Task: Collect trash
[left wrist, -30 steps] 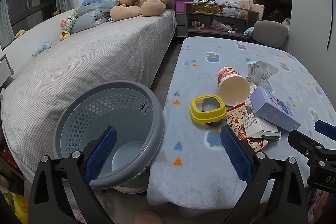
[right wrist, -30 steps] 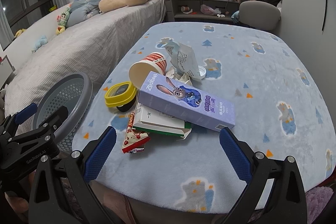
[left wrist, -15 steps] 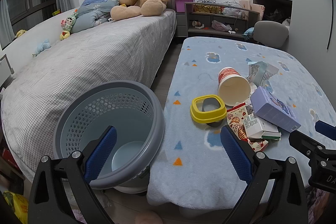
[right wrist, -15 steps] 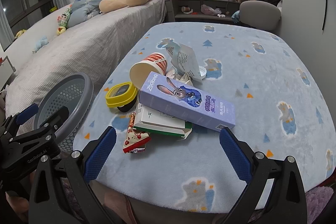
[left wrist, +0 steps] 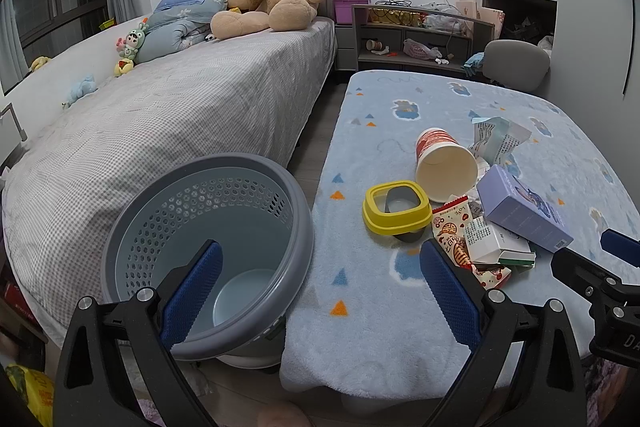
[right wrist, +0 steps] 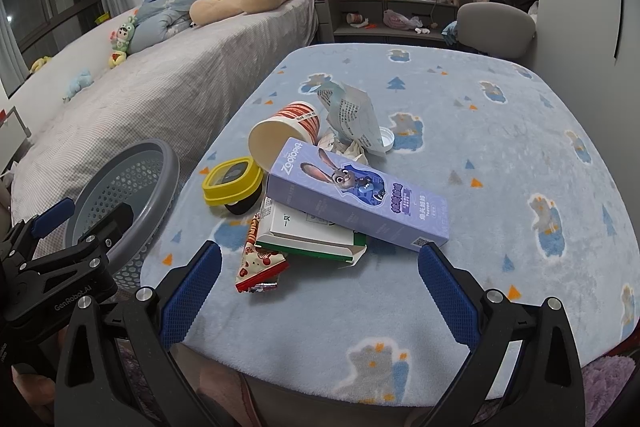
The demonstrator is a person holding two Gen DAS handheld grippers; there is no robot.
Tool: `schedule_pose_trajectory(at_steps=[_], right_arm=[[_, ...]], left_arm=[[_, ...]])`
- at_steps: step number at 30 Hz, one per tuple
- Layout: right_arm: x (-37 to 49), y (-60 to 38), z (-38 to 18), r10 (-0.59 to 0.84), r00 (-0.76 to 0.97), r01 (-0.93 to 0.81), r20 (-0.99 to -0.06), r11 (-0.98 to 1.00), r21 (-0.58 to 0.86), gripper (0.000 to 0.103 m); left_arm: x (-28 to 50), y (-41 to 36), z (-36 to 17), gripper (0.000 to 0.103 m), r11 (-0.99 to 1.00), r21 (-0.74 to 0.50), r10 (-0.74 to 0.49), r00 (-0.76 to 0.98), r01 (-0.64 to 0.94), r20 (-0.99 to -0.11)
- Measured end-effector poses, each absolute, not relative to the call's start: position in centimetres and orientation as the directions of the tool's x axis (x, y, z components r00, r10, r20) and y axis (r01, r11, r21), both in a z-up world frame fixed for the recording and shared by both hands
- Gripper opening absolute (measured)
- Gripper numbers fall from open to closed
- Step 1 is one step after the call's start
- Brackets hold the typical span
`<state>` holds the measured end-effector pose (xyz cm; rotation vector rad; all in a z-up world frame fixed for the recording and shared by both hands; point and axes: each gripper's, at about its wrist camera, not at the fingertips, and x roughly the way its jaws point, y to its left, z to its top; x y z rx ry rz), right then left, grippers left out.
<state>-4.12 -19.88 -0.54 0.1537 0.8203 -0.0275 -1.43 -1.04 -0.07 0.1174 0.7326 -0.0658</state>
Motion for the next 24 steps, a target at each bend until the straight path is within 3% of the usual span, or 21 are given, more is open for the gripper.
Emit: schedule_pose_trajectory(at_steps=[24], right_arm=[[-4.23,-19.49,-0.16,0.037,0.684,0.081,-0.728,0.989,0.127,0.097]], left_arm=[[-1.46,-1.04,-0.10,0.094,0.991,0.084,-0.019,0.742,0.101,-0.670]])
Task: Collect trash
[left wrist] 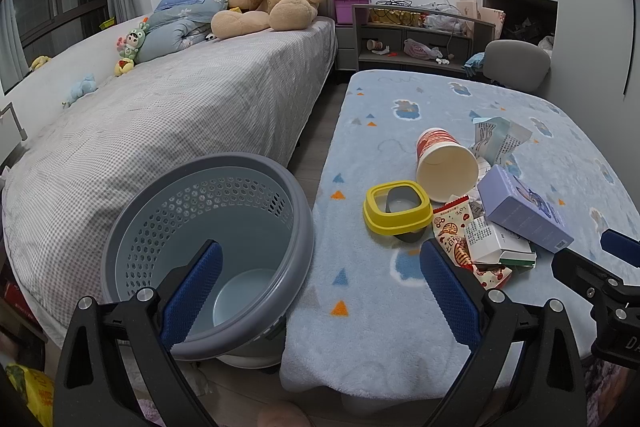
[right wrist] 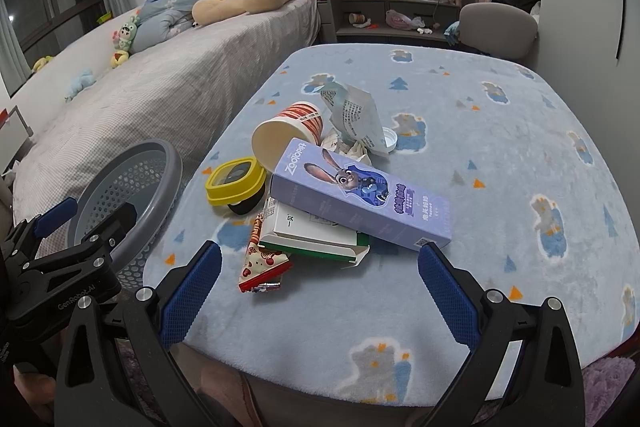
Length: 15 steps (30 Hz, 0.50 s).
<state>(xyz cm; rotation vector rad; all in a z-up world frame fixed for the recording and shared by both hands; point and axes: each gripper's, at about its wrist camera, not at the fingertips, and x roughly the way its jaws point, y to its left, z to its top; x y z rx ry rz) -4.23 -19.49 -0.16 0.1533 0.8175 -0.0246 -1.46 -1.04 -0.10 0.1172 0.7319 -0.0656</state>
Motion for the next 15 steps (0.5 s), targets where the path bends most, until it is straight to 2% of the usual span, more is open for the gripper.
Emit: schedule_pose_trajectory(at_steps=[15], right_arm=[[-3.1,-22.5,-0.9,0.099,0.685,0.021,-0.722,0.988,0.156,0.097]], left_arm=[[-0.8,-0.4,-0.6,0.094,0.995,0.052,-0.026,0.722,0.085,-0.691]])
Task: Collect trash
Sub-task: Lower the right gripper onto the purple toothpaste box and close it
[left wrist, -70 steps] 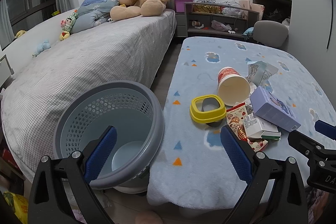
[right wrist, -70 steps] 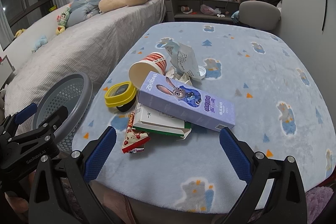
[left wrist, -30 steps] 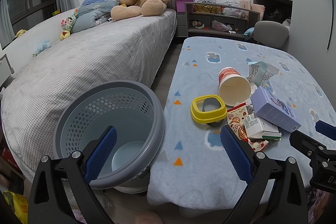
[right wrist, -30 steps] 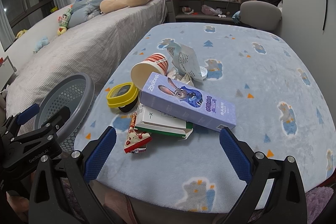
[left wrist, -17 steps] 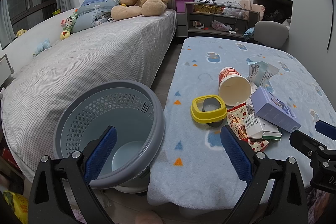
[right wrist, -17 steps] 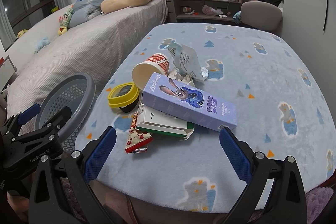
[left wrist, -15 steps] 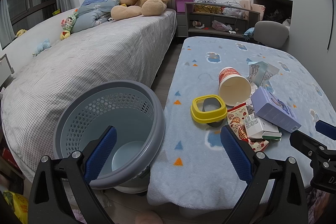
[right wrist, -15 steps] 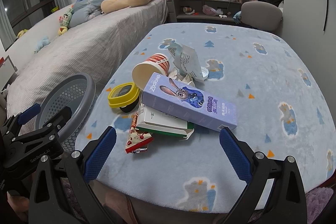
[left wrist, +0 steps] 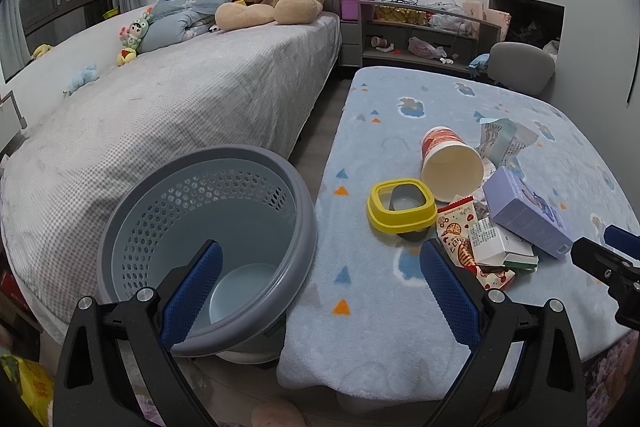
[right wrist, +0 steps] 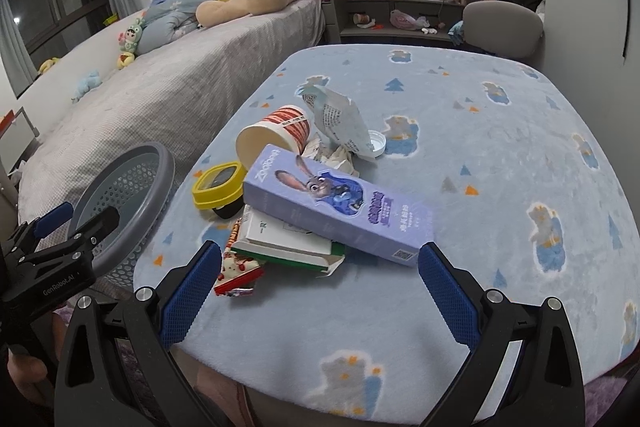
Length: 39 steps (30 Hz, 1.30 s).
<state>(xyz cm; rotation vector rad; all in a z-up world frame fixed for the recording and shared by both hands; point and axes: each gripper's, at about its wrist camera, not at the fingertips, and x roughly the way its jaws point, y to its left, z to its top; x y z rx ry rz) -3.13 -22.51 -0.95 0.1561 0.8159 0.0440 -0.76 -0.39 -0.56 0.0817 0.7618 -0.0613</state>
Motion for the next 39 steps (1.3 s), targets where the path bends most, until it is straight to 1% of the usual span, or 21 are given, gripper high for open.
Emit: schedule_pose_trajectory(at_steps=[6,10,18,23,30,33,34,35,37,39], right_arm=[[-1.5,-24.5,-2.2,0.147,0.653,-0.101,-0.743,0.989,0.107,0.097],[0.1,-26.2,-3.2,0.211,0.602,-0.184,-0.770,0.975,0.123,0.097],[3.0,-27.4,-4.2,0.321,0.535,-0.329,-0.782,0.931,0.157,0.097],[4.7,-26.9,-5.5,0.350,0.495,-0.392,-0.795,0.907,0.155,0.097],[6.3,-27.1,-6.5,0.416,0.435,-0.444,-0.799,0.870,0.212,0.096],[6.7,-26.8,-6.7,0.427,0.413,-0.468,-0.805,0.857,0.214,0.095],[6.8,-26.7,-6.8,0.430,0.408,-0.472,-0.805,0.854,0.217,0.093],[6.9,-26.6,-6.8,0.441,0.398,-0.476,-0.805,0.849,0.230,0.086],[6.9,-26.4,-6.9,0.445,0.388,-0.478,-0.807,0.846,0.237,0.079],[6.7,-26.2,-6.8,0.446,0.388,-0.484,-0.806,0.843,0.233,0.075]], left_arm=[[-0.2,-0.9,-1.4,0.094,0.995,0.061,-0.015,0.703,0.083,-0.711],[-0.1,-1.5,-1.7,0.094,0.994,0.062,-0.020,0.705,0.090,-0.708],[0.0,-3.1,-2.3,0.094,0.993,0.042,-0.048,0.706,0.110,-0.706],[0.3,-4.0,-3.0,0.094,0.993,0.059,-0.032,0.699,0.105,-0.714],[0.6,-4.5,-3.4,0.094,0.992,0.066,-0.028,0.695,0.108,-0.718],[0.7,-4.5,-3.5,0.094,0.992,0.065,-0.025,0.692,0.105,-0.721],[0.7,-4.4,-3.5,0.094,0.992,0.064,-0.027,0.691,0.105,-0.722],[0.8,-4.4,-3.5,0.094,0.992,0.064,-0.027,0.691,0.105,-0.722],[0.8,-4.4,-3.5,0.094,0.992,0.066,-0.026,0.692,0.106,-0.722],[0.8,-4.4,-3.4,0.094,0.992,0.066,-0.027,0.692,0.107,-0.721]])
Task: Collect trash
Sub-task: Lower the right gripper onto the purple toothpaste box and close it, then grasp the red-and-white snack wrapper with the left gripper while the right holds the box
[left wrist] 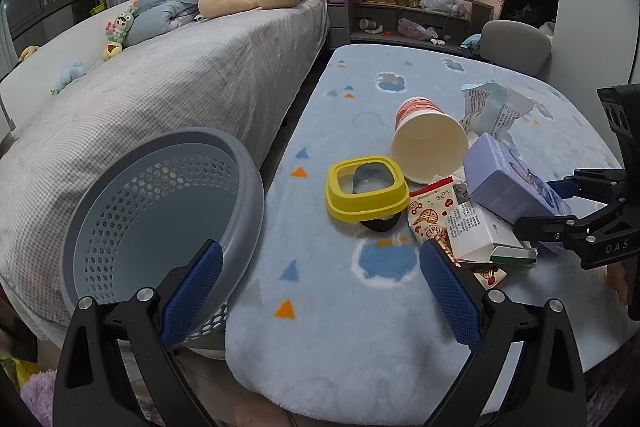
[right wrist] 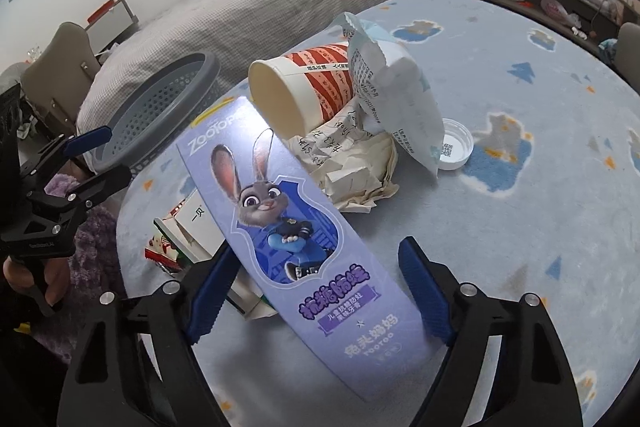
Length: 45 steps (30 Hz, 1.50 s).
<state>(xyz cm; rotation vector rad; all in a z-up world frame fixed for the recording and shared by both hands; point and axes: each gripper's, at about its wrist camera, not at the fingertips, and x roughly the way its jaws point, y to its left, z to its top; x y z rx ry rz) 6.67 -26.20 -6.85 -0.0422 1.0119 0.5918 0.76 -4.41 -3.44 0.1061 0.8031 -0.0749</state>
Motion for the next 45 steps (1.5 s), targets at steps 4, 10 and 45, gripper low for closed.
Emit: schedule_pose_trajectory(at_steps=[4,10,45], right_arm=[[5.9,-26.0,-6.5,0.442,0.397,-0.467,-0.804,0.852,0.238,0.054],[3.7,-26.1,-5.7,0.434,0.443,-0.380,-0.785,0.884,0.274,0.044],[-3.6,-32.9,-5.6,0.327,0.636,-0.017,-0.699,0.911,0.411,0.043]], left_arm=[[0.7,-4.4,-3.4,0.094,0.992,0.062,-0.030,0.694,0.107,-0.720],[0.3,-4.2,-3.0,0.094,0.992,0.048,-0.046,0.696,0.115,-0.717],[0.8,-10.1,-8.1,0.094,0.987,-0.020,-0.111,0.590,0.158,-0.800]])
